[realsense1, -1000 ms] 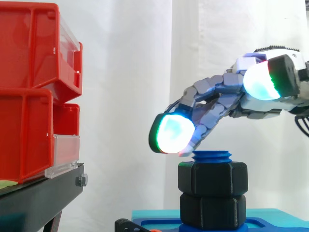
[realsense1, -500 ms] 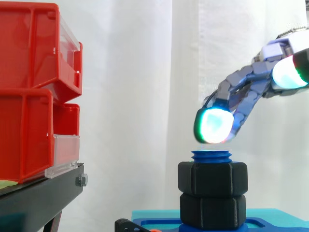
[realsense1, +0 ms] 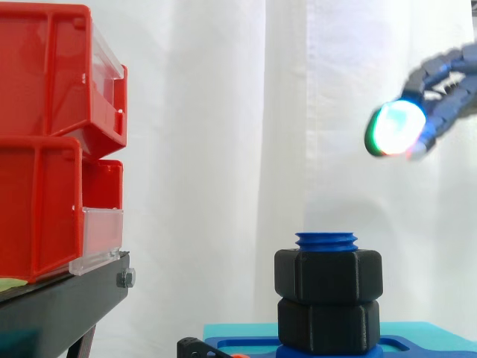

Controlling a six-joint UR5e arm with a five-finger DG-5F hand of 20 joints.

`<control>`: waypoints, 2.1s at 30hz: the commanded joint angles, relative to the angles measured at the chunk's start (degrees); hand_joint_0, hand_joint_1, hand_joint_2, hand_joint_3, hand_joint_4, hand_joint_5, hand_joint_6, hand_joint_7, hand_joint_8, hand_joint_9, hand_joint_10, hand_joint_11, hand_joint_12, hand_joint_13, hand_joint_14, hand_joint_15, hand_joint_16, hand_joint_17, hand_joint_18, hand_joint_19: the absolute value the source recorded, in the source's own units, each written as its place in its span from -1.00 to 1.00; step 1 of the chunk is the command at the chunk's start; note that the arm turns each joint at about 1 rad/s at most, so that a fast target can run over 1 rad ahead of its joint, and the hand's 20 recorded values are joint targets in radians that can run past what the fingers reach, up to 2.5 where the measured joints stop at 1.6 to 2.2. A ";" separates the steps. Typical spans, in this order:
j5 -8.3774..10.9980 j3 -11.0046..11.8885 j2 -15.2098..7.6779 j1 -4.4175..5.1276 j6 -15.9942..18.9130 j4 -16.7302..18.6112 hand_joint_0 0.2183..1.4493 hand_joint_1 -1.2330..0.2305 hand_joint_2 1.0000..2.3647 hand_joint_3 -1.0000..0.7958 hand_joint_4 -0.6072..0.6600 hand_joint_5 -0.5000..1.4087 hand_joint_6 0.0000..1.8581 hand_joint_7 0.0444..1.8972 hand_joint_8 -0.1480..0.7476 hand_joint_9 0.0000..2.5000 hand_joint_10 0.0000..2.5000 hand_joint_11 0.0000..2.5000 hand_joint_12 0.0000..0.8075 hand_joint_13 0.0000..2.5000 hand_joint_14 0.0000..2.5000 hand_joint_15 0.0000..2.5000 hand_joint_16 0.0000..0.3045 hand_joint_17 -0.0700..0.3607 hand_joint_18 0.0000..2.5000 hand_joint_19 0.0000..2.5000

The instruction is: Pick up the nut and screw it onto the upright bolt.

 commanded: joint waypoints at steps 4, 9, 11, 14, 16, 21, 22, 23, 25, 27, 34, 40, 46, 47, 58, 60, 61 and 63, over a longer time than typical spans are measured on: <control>9.09 -2.06 0.24 1.05 16.43 -3.42 -0.58 0.22 -1.00 -0.44 0.27 -0.65 -0.46 -0.31 -0.17 -0.53 -1.00 -1.00 -0.26 -0.84 -1.00 -1.00 -0.75 -0.28 -1.00 -1.00; 13.57 -2.15 0.24 1.41 25.57 -5.79 -0.58 0.20 -1.00 -0.44 0.26 -0.66 -0.46 -0.31 -0.19 -0.57 -1.00 -1.00 -0.25 -0.87 -1.00 -1.00 -0.74 -0.27 -1.00 -1.00; 15.33 -2.15 0.24 1.58 29.53 -7.28 -0.58 0.19 -1.00 -0.44 0.24 -0.66 -0.46 -0.32 -0.19 -0.60 -1.00 -1.00 -0.25 -0.90 -1.00 -1.00 -0.74 -0.26 -1.00 -1.00; 16.73 -2.15 0.24 1.84 33.30 -8.60 -0.57 0.19 -1.00 -0.44 0.23 -0.67 -0.46 -0.32 -0.19 -0.62 -1.00 -1.00 -0.23 -0.93 -1.00 -1.00 -0.74 -0.25 -1.00 -1.00; 17.09 -2.15 0.24 1.84 34.54 -8.60 -0.57 0.18 -1.00 -0.44 0.21 -0.67 -0.46 -0.32 -0.20 -0.64 -1.00 -1.00 -0.23 -0.94 -1.00 -1.00 -0.73 -0.25 -1.00 -1.00; 17.44 -2.06 0.24 2.11 35.94 -8.51 -0.57 0.17 -1.00 -0.44 0.20 -0.68 -0.46 -0.32 -0.21 -0.65 -1.00 -1.00 -0.23 -0.95 -1.00 -1.00 -0.73 -0.24 -1.00 -1.00; 17.44 -2.06 0.24 2.11 35.94 -8.51 -0.57 0.16 -1.00 -0.44 0.20 -0.68 -0.46 -0.32 -0.21 -0.65 -1.00 -1.00 -0.23 -0.96 -1.00 -1.00 -0.73 -0.24 -1.00 -1.00; 17.52 -2.15 0.24 2.20 36.03 -8.34 -0.57 0.18 -1.00 -0.44 0.19 -0.68 -0.46 -0.32 -0.21 -0.67 -1.00 -1.00 -0.23 -0.97 -1.00 -1.00 -0.73 -0.24 -1.00 -1.00; 17.44 -2.06 0.24 2.28 36.12 -8.34 -0.57 0.18 -1.00 -0.44 0.19 -0.68 -0.46 -0.32 -0.22 -0.68 -1.00 -1.00 -0.23 -0.97 -1.00 -1.00 -0.73 -0.24 -1.00 -1.00; 17.44 -2.06 0.24 2.37 36.03 -8.34 -0.57 0.18 -1.00 -0.44 0.18 -0.68 -0.46 -0.33 -0.22 -0.68 -1.00 -1.00 -0.23 -0.98 -1.00 -1.00 -0.73 -0.24 -1.00 -1.00; 17.70 -2.15 0.24 2.37 35.94 -8.34 -0.58 0.15 -1.00 -0.44 0.17 -0.69 -0.46 -0.32 -0.23 -0.70 -1.00 -1.00 -0.22 -0.99 -1.00 -1.00 -0.71 -0.22 -1.00 -1.00; 17.52 -2.06 0.24 2.37 35.85 -8.34 -0.55 0.10 -1.00 -0.44 0.23 -0.65 -0.46 -0.28 -0.16 -0.50 -1.00 -1.00 -0.28 -0.82 -1.00 -1.00 -0.73 -0.25 -1.00 -1.00; 17.52 -2.15 0.24 2.37 35.85 -8.43 -0.58 0.10 -1.00 -0.44 0.16 -0.70 -0.46 -0.33 -0.22 -0.72 -1.00 -1.00 -0.20 -0.99 -1.00 -1.00 -0.71 -0.21 -1.00 -1.00; 17.52 -2.15 0.24 2.37 35.85 -8.51 -0.58 0.10 -1.00 -0.44 0.15 -0.70 -0.46 -0.34 -0.22 -0.72 -1.00 -1.00 -0.20 -0.99 -1.00 -1.00 -0.71 -0.21 -1.00 -1.00; 17.52 -2.06 0.24 2.37 35.85 -8.43 -0.62 0.18 -1.00 -0.44 0.06 -0.74 -0.46 -0.40 -0.27 -0.92 -1.00 -1.00 -0.16 -1.00 -1.00 -1.00 -0.67 -0.16 -1.00 -1.00; 17.52 -2.15 0.24 2.37 35.85 -8.43 -0.62 0.19 -1.00 -0.44 0.06 -0.74 -0.46 -0.40 -0.27 -0.93 -1.00 -1.00 -0.16 -1.00 -1.00 -1.00 -0.68 -0.16 -1.00 -1.00; 17.52 -2.15 0.24 2.37 35.85 -8.43 -0.63 0.20 -1.00 -0.44 0.06 -0.74 -0.46 -0.40 -0.28 -0.93 -1.00 -1.00 -0.16 -1.00 -1.00 -1.00 -0.67 -0.16 -1.00 -1.00; 17.52 -2.15 0.24 2.37 35.85 -8.43 -0.63 0.22 -1.00 -0.44 0.06 -0.74 -0.46 -0.40 -0.28 -0.94 -1.00 -1.00 -0.16 -1.00 -1.00 -1.00 -0.67 -0.15 -1.00 -1.00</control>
